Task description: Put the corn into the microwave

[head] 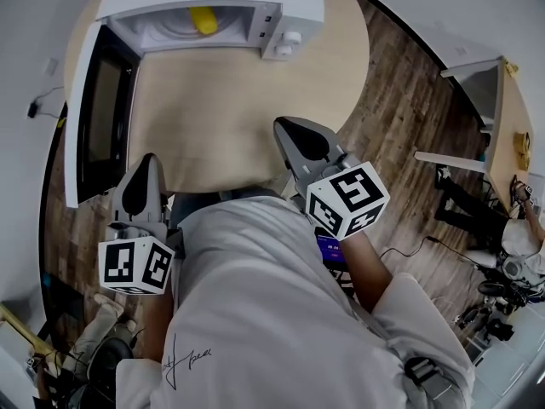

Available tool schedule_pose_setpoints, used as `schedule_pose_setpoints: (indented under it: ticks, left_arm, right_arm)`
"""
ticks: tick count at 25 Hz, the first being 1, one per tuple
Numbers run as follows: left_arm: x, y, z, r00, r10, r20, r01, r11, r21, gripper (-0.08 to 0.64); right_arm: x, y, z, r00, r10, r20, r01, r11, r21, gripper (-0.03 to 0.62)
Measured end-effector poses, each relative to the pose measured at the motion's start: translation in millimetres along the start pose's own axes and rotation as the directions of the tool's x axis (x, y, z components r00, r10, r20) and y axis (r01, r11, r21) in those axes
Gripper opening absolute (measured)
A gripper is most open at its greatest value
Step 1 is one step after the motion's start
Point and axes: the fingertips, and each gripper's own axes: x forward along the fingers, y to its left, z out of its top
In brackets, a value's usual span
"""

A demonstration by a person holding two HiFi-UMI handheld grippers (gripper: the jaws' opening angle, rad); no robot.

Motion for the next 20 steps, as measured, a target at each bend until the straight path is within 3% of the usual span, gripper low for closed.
schedule_pose_setpoints:
  ticks: [20]
  left_arm:
    - [-5, 6, -7, 0.999, 0.036, -0.025, -0.037, 0.999, -0.007, -0.011]
  right_arm:
    - [12, 12, -9, 0.998, 0.041, -0.053, -0.044, 0.998, -0.044, 0.011]
